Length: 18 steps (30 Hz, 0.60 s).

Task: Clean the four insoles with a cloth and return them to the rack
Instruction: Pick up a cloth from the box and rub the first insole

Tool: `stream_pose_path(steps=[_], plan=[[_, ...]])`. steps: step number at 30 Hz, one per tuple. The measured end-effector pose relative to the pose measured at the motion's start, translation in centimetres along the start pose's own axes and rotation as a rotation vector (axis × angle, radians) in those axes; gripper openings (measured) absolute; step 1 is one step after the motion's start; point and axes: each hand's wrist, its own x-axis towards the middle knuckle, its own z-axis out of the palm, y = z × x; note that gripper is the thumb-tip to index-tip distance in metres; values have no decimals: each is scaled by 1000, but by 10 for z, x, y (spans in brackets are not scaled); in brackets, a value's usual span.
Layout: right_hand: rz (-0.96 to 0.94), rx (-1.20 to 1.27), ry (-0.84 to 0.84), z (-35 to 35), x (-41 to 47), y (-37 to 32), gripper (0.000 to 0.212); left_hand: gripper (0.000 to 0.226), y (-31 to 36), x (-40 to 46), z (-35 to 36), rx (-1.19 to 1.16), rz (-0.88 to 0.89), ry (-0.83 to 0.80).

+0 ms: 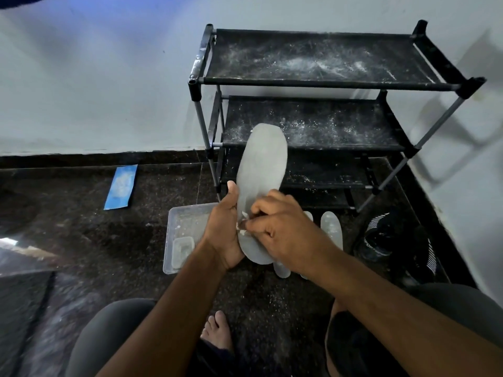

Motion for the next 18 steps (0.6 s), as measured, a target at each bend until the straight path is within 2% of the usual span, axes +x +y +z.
stream_pose_path(steps=[4,8,10,12,16,18], plan=[[25,225,-97,-4,-5,-3,11,88,9,-2,-7,-54,-38,-30],[154,11,16,-11,-1,7,24,78,4,-3,1,-64,-17,-41],[166,24,-22,-8,0,2,22,77,2,-2,2,-45,-18,-28],[93,57,-64,-3,-4,-5,16,81,4,-2,4,-19,-32,-35],[7,153,-265,-17,-10,-5,13,94,13,-3,-3,-47,-53,-56],[67,198,-228,-28,-8,3,16,92,14,-2,-6,-67,-56,-57]])
